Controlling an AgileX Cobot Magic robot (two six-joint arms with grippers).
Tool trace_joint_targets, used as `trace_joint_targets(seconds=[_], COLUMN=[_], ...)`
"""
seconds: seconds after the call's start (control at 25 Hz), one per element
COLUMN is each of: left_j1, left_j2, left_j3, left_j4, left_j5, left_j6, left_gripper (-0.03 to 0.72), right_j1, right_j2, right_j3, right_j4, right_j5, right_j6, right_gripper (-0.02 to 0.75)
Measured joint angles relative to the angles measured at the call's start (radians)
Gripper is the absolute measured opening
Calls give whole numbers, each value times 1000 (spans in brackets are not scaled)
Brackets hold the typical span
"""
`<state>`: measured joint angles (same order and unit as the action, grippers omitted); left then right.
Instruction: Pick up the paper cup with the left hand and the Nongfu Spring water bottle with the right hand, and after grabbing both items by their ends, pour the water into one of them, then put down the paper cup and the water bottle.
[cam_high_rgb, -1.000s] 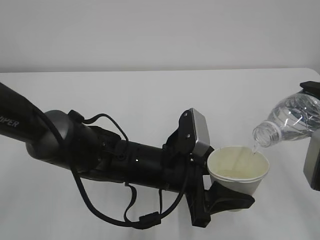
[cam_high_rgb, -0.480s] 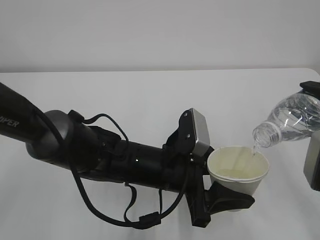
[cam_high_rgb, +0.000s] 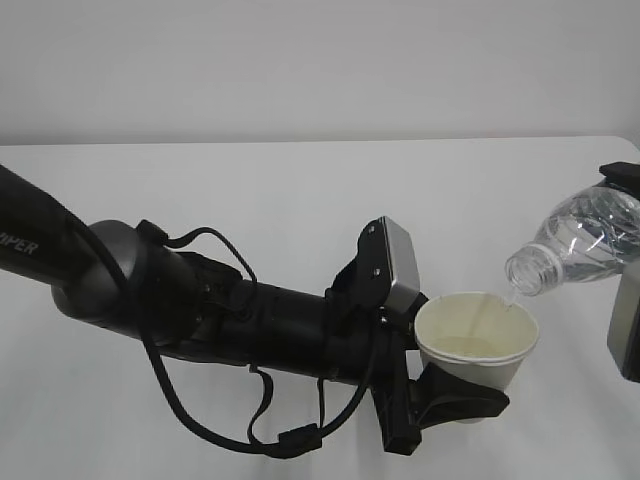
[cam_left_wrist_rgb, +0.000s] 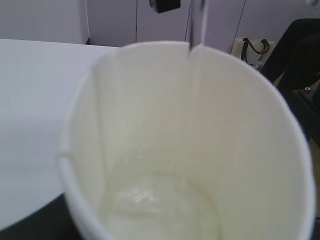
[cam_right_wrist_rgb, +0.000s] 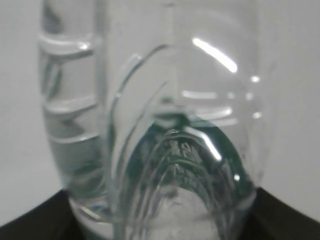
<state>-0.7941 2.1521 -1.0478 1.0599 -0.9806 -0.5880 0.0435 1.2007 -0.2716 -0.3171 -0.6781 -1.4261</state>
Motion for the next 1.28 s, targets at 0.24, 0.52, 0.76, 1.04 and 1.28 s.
trace_joint_targets(seconds=[0.24, 0.52, 0.76, 1.04, 1.28], left_j1=[0, 0, 0, 0, 0], left_j2=[0, 0, 0, 0, 0], left_j3=[0, 0, 0, 0, 0], left_j4=[0, 0, 0, 0, 0], left_j5=[0, 1, 1, 1, 1], left_j6=[0, 0, 0, 0, 0], left_gripper=[445, 445, 445, 445, 445], right_j1=[0, 0, 0, 0, 0], right_j2=[0, 0, 0, 0, 0], right_j3=[0, 0, 0, 0, 0], right_j4=[-2, -2, -2, -2, -2], right_j5=[0, 0, 0, -2, -2], right_j6=[-8, -10, -12, -14, -14], right_gripper=[454, 454, 454, 454, 454])
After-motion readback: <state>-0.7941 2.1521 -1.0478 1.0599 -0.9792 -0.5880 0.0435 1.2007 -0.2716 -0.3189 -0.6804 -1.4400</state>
